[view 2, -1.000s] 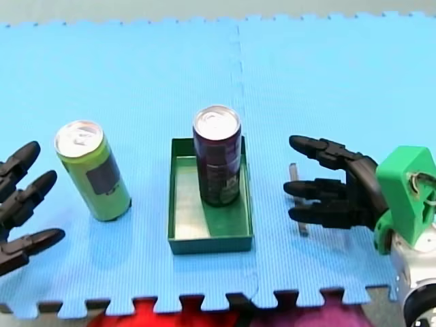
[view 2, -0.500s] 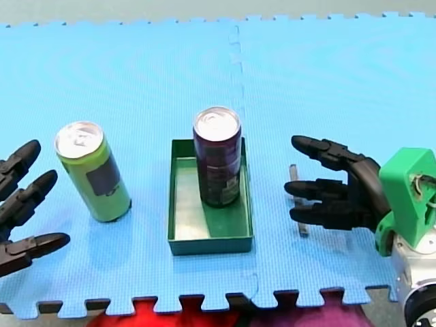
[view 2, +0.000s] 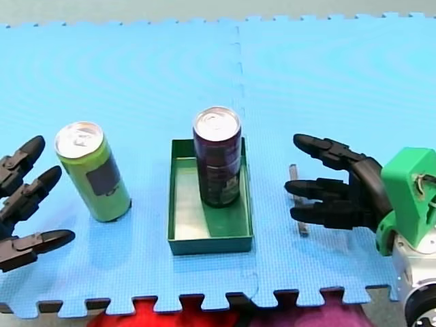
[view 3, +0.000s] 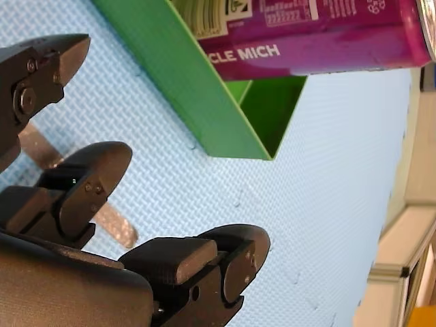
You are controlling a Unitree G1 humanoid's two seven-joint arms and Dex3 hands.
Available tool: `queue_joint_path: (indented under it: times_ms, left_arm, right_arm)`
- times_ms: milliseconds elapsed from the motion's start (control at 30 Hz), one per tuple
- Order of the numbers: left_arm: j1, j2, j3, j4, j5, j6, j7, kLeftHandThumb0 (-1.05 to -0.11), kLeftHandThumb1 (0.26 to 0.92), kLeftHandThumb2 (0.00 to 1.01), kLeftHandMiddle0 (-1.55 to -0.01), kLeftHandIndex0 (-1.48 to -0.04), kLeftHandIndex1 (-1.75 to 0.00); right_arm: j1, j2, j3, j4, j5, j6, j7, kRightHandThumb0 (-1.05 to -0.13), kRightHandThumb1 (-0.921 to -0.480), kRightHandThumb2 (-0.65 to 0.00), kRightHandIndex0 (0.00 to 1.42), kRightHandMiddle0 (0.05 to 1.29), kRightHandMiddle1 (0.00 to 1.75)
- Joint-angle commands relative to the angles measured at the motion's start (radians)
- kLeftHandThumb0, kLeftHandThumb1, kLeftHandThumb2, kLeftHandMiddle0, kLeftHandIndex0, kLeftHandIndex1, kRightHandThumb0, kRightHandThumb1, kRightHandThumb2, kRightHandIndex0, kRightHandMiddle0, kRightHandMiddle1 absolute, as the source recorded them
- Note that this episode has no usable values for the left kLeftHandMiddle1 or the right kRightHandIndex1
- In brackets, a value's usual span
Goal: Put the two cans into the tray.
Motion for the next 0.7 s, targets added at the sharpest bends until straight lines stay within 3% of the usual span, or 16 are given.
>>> queue_joint_path:
  times_ms: [0,667]
  left_arm:
    - [-0.01,0.004,-0.001,0.016,0.004,-0.014,0.002,-1.048,0.66,0.01,-0.24,-0.09,0.0]
    - [-0.082,-0.007,-0.005,0.117,0.001,-0.051,-0.028,-1.048,0.678,0.01,-0.25,-0.09,0.0]
  right_arm:
    - [-0.001,-0.004,-0.004,-0.001,0.008,0.003,0.002,-0.615,-0.634,-0.001,0.84,0.44,0.0]
    - [0.001,-0.005,-0.009,0.0,0.017,0.004,0.004,-0.6,-0.638,-0.001,0.84,0.43,0.0]
